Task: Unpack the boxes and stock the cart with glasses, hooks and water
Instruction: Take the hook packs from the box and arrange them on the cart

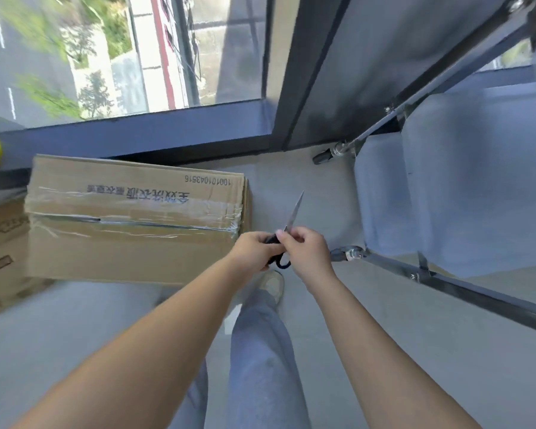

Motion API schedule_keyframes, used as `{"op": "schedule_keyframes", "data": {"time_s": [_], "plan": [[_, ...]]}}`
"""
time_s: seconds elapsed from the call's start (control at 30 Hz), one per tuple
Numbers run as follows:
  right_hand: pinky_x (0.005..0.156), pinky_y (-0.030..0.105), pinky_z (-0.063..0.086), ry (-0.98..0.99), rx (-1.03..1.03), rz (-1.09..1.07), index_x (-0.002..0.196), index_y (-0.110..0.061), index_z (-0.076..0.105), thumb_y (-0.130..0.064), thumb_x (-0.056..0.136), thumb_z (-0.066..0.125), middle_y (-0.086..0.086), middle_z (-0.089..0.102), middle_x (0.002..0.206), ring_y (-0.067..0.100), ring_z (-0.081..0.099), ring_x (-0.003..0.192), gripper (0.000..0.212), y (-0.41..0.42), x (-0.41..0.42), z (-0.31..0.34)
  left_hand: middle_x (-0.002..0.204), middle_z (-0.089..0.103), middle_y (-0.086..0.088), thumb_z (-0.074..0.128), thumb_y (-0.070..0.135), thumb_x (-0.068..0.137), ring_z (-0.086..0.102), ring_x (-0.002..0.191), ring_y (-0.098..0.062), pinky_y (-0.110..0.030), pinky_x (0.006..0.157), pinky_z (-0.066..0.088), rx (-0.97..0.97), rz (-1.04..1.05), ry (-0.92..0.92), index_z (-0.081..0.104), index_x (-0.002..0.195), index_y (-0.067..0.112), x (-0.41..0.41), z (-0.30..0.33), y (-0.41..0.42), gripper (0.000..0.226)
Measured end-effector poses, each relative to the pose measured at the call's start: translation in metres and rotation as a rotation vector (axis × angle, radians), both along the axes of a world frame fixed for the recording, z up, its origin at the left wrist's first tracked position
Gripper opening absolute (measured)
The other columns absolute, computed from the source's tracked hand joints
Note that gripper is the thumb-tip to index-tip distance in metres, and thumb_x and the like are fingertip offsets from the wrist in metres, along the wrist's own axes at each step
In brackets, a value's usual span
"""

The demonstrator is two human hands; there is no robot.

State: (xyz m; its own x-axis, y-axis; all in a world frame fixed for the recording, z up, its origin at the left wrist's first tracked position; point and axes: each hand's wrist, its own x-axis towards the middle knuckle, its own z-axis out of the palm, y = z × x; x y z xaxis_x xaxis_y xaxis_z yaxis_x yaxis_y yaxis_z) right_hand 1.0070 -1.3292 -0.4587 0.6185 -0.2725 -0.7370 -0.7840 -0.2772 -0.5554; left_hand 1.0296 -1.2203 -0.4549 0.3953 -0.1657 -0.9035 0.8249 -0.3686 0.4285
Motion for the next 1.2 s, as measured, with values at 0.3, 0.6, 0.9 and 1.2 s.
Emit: {"op": "schedule_keyframes", "data": {"time_s": [0.3, 0.6, 0.9, 1.2], "plan": [[0.050, 0.013, 0.032, -0.048, 0.067, 0.288, 0.071, -0.009, 0.061, -0.010, 0.089, 0.058, -0.002, 0.049, 0.061, 0.011, 0.041, 0.062, 0.019, 0.211, -0.002, 0.019, 0.089, 0.062, -0.007, 0.063, 0.004, 0.087, 0.055, 0.079, -0.018, -0.025, 0.064, 0.044, 0.026, 0.276, -0.093, 0.063, 0.100, 0.013, -0.028, 0.009, 0.217, 0.016], [0.070, 0.036, 0.044, 0.037, 0.193, 0.073, 0.083, 0.003, 0.067, -0.013, 0.086, 0.065, 0.008, 0.055, 0.076, 0.018, 0.050, 0.076, 0.016, 0.447, -0.018, 0.008, 0.096, 0.063, -0.006, 0.059, 0.007, 0.090, 0.061, 0.074, -0.015, -0.015, 0.053, 0.044, 0.051, 0.523, -0.134, 0.059, 0.107, 0.014, -0.062, 0.022, 0.460, 0.017], [0.082, 0.035, 0.051, -0.044, 0.222, 0.122, 0.080, -0.015, 0.065, -0.011, 0.089, 0.061, 0.006, 0.067, 0.084, 0.019, 0.061, 0.081, 0.011, 0.562, 0.089, -0.020, 0.094, 0.067, -0.005, 0.057, 0.014, 0.094, 0.064, 0.074, -0.017, -0.027, 0.072, 0.051, 0.020, 0.887, -0.143, 0.059, 0.111, 0.012, 0.032, -0.012, 0.563, 0.018], [0.073, 0.034, 0.050, -0.004, 0.221, -0.143, 0.067, -0.017, 0.054, -0.008, 0.087, 0.060, 0.004, 0.058, 0.072, 0.021, 0.056, 0.071, 0.024, 0.650, 0.197, -0.184, 0.110, 0.060, -0.001, 0.057, 0.009, 0.092, 0.058, 0.078, -0.012, -0.023, 0.061, 0.046, 0.028, 0.858, -0.233, 0.051, 0.128, 0.012, 0.139, -0.167, 0.620, 0.037]]}}
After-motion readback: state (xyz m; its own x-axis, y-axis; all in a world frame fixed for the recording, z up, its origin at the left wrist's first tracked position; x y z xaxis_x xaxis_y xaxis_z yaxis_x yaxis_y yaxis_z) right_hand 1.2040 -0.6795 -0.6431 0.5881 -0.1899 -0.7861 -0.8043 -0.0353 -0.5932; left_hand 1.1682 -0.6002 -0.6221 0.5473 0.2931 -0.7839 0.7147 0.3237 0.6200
